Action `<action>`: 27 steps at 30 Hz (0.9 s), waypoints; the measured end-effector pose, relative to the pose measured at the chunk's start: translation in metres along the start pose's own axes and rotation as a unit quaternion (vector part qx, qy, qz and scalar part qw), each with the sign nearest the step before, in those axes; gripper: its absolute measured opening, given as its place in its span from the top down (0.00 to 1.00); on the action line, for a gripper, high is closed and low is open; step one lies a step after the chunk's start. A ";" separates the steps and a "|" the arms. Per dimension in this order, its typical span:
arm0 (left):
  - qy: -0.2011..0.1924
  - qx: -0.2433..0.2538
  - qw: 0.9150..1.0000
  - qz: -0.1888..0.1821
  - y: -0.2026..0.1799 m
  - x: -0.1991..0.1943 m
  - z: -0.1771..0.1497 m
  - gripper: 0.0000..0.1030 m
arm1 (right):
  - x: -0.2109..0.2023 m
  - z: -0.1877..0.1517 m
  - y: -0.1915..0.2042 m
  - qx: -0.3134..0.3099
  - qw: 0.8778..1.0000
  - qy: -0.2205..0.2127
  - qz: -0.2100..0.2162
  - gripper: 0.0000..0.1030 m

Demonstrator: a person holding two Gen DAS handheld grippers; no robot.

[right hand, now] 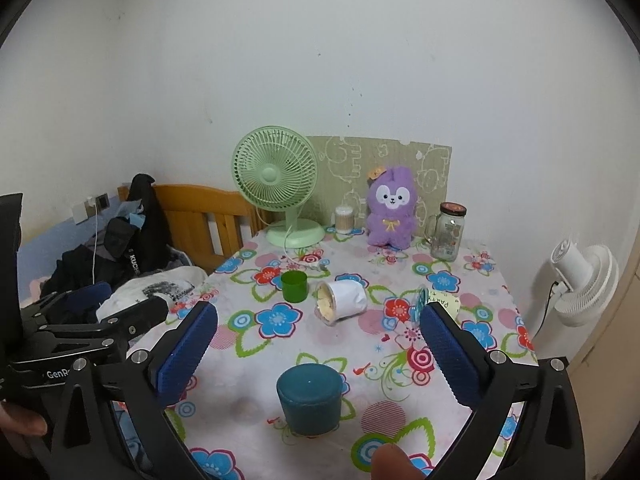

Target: Flip cup upside down

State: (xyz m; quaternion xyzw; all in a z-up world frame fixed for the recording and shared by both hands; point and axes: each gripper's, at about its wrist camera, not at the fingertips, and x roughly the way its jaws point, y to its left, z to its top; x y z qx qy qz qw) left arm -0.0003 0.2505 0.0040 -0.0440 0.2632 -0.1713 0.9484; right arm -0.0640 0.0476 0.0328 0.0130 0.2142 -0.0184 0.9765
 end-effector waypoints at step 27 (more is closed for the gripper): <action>-0.014 0.006 1.000 0.007 0.000 -0.004 0.003 0.00 | 0.005 -0.001 0.001 0.002 1.000 0.010 0.005 0.01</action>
